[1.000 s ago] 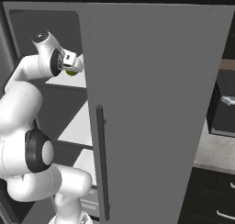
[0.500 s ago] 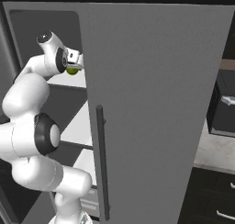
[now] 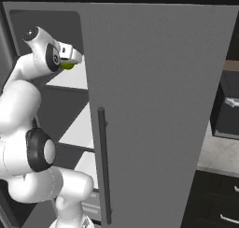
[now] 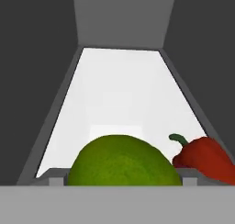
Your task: Take the lime, peach, and bell pepper from the freezer and place them in the bowl on the counter.
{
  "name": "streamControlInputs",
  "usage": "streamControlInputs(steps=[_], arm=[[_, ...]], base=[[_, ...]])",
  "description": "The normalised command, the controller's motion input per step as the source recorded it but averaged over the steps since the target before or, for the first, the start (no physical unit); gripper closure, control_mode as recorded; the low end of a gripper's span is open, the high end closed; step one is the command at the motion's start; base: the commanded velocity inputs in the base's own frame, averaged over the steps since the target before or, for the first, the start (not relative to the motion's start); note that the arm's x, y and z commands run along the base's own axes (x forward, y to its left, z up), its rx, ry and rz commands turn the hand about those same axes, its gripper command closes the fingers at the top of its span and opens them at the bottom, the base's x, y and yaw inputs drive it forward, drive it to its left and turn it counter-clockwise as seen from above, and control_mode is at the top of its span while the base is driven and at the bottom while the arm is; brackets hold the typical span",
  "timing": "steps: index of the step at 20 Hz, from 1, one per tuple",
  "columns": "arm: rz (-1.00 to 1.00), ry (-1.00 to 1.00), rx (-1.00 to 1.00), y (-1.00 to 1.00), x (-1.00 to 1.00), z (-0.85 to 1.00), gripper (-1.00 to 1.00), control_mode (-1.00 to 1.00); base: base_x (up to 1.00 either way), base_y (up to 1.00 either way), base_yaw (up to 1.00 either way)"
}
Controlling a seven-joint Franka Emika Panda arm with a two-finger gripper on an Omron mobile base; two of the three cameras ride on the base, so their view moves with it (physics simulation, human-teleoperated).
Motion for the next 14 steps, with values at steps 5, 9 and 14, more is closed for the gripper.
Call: streamControlInputs(steps=[5, 9, 14], arm=[[-0.04, -0.21, 0.07, -0.06, -1.0, 0.33, 1.0, -1.0], [-0.14, 0.05, 0.21, -0.12, -1.0, 0.07, 1.0, -1.0], [-0.18, 0.19, 0.15, 0.0, -1.0, 0.0, 1.0, -1.0]], base=[[0.0, 0.0, 0.0], [0.0, 0.0, 0.0], [0.0, 0.0, 0.0]])
